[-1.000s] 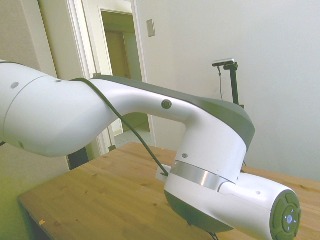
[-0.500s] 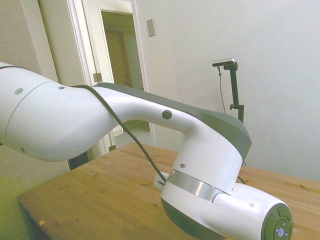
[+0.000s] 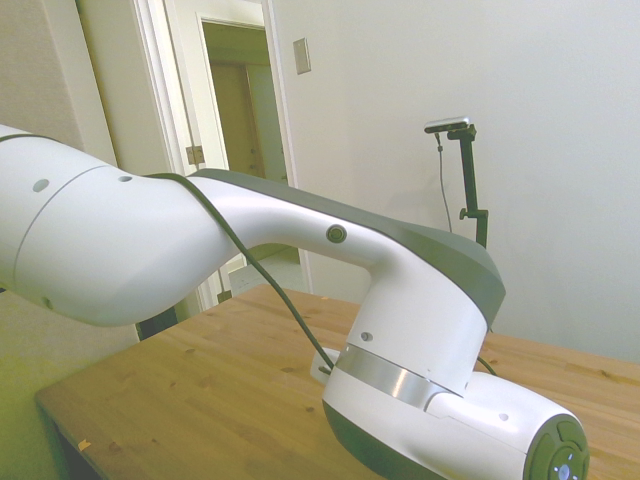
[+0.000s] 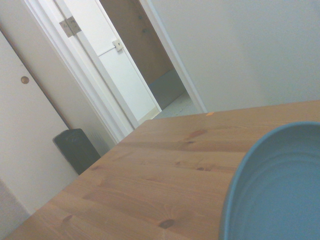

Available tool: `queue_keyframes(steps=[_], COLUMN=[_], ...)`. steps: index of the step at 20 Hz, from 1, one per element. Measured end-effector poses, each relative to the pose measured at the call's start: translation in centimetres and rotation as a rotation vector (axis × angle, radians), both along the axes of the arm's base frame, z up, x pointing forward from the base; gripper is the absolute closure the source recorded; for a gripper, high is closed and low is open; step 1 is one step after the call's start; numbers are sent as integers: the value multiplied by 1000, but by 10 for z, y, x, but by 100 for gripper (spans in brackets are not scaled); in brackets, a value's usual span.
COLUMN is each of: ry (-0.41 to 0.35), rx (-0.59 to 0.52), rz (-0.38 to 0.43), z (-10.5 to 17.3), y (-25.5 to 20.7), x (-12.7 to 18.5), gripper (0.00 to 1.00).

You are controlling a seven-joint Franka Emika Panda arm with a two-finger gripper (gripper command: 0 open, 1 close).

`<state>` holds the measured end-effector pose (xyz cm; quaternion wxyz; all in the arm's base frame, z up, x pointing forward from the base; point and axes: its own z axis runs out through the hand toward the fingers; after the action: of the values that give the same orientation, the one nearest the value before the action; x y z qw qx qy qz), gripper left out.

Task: Load the plate

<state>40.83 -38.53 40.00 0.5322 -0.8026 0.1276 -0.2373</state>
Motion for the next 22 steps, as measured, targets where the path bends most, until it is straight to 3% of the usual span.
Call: queue_keyframes(steps=[10, 13, 16, 19, 22], ry=[-23, -85, -141, -73, 50], rx=[-3, -1, -45, -131, -197], rz=[-8, -7, -58, -108, -92], z=[15, 55, 110, 163, 192], y=[-7, -14, -22, -11, 17], x=[-11, -39, -86, -127, -133], gripper=[0, 0, 0, 0, 0])
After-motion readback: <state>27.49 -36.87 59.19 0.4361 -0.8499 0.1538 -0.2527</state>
